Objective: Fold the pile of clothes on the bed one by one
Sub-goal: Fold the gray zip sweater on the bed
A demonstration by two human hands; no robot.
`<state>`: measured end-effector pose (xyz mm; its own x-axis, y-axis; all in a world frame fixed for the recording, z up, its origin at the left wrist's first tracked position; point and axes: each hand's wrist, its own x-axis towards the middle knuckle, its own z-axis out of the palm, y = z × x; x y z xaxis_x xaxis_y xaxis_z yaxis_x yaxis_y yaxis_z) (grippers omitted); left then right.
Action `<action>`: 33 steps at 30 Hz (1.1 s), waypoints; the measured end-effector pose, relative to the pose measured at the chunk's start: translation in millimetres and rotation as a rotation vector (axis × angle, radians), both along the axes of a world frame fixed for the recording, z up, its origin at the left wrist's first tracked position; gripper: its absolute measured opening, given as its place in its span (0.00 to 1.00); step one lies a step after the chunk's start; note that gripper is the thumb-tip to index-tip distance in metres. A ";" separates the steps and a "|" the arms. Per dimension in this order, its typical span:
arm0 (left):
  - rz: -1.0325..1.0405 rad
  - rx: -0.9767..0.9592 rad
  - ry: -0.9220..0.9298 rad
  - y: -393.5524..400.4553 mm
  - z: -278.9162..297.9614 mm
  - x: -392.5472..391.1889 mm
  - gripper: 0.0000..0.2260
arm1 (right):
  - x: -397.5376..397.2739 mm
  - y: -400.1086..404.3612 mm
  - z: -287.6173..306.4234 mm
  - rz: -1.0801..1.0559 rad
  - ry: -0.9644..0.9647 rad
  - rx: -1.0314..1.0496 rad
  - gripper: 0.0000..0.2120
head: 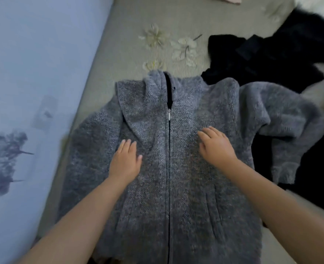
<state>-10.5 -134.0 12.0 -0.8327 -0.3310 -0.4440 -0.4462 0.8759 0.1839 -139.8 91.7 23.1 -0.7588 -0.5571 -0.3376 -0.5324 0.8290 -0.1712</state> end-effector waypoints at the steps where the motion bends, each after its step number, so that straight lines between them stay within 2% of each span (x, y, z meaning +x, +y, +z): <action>1: 0.014 -0.003 0.013 -8.4 -0.2 -11.9 0.24 | -15.0 -3.3 -0.1 -0.010 0.018 -0.007 0.20; 7: 0.066 0.056 0.169 -52.7 7.1 -96.1 0.25 | -92.9 -34.3 4.0 -0.089 0.083 -0.073 0.19; 11: 0.003 0.091 0.244 -66.7 12.5 -163.4 0.28 | -137.0 -69.6 4.7 -0.122 0.075 -0.077 0.19; 14: 0.001 0.057 0.212 -68.1 5.2 -211.8 0.30 | -166.4 -96.6 -3.5 -0.129 0.025 -0.010 0.21; 17: 0.022 0.001 0.076 -66.5 -8.5 -235.6 0.27 | -186.5 -114.8 -16.9 -0.146 -0.045 0.082 0.23; 19: 0.030 0.044 0.058 -68.9 -19.5 -239.4 0.19 | -194.8 -124.6 -27.7 -0.161 -0.080 0.125 0.27; 21: 0.008 0.165 0.104 -72.0 -27.6 -233.1 0.13 | -199.5 -133.5 -35.3 -0.184 -0.132 0.190 0.31; 24: -0.046 0.269 0.093 -77.3 -30.5 -204.0 0.20 | -196.5 -139.0 -35.1 -0.076 -0.096 0.267 0.27; 26: -0.051 0.251 0.075 -82.8 -27.5 -179.4 0.23 | -180.6 -131.2 -24.3 0.050 -0.008 0.192 0.24; 29: -0.024 0.268 0.065 -84.8 -17.2 -145.5 0.19 | -130.2 -102.3 0.9 0.220 0.198 -0.075 0.21; 31: -0.071 0.277 -0.020 -78.9 -13.2 -128.4 0.17 | -94.1 -77.1 8.4 0.291 0.185 -0.127 0.19; 33: -0.079 0.308 -0.087 -68.5 -10.9 -120.0 0.18 | -74.8 -61.4 8.5 0.231 0.014 -0.115 0.16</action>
<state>-130.5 -202.4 1.1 -0.8048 -0.1059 -0.5840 -0.4047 0.8176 0.4095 -214.5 30.3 31.6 -0.6111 -0.7502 -0.2523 -0.7083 0.6606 -0.2487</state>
